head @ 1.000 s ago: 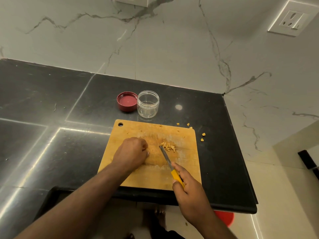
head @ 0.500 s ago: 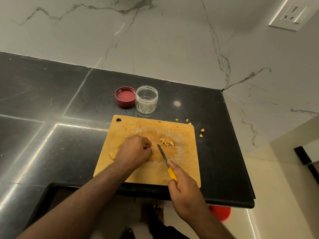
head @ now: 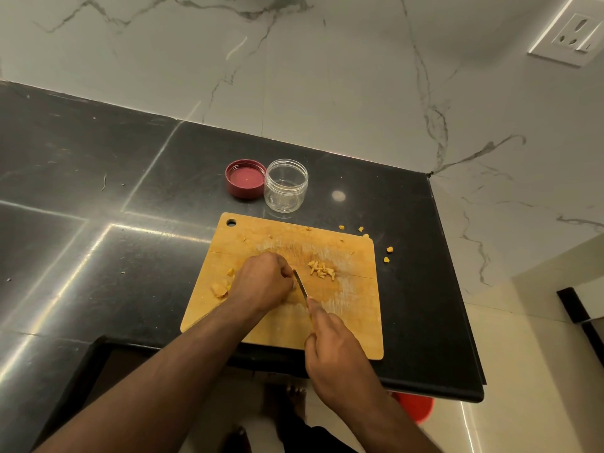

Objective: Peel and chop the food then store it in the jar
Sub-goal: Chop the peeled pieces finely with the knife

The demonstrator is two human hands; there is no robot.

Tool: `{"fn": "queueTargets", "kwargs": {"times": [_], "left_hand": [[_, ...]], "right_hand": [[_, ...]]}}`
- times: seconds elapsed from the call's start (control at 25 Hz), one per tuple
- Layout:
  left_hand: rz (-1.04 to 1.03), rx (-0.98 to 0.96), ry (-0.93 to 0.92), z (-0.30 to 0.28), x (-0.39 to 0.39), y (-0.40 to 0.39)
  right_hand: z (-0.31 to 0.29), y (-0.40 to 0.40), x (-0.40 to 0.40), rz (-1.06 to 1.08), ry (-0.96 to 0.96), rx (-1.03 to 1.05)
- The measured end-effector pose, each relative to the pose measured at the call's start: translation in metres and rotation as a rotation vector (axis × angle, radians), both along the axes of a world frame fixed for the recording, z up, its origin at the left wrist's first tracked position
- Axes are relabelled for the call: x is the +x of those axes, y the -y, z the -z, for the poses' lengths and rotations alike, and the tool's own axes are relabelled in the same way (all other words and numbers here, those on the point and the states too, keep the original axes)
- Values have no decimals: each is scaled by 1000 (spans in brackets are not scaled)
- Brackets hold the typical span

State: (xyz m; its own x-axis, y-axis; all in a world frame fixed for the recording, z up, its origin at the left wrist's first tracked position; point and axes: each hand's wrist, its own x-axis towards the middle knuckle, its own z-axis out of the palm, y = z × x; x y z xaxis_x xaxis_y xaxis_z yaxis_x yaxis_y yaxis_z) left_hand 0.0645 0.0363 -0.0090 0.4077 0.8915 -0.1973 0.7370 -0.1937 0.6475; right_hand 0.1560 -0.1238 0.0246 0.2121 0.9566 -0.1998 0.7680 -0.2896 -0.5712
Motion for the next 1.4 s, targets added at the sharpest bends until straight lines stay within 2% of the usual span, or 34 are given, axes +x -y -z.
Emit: {"fn": "queueTargets", "kwargs": {"times": [0.2,0.52,1.04,1.4], "left_hand": [[-2,-14,18,-1,0,-1],[5,-18,12,-3,-1,-1],[17,-13,0,-3,-1,1],[6,0,34,-2,-3,3]], "right_hand": [[4,-3,-6,-9,79,-42],[-1,-14,-9,-3,87,-125],[-13,18,5,130,-67,21],[-7,-1,3,4,-35,-32]]}}
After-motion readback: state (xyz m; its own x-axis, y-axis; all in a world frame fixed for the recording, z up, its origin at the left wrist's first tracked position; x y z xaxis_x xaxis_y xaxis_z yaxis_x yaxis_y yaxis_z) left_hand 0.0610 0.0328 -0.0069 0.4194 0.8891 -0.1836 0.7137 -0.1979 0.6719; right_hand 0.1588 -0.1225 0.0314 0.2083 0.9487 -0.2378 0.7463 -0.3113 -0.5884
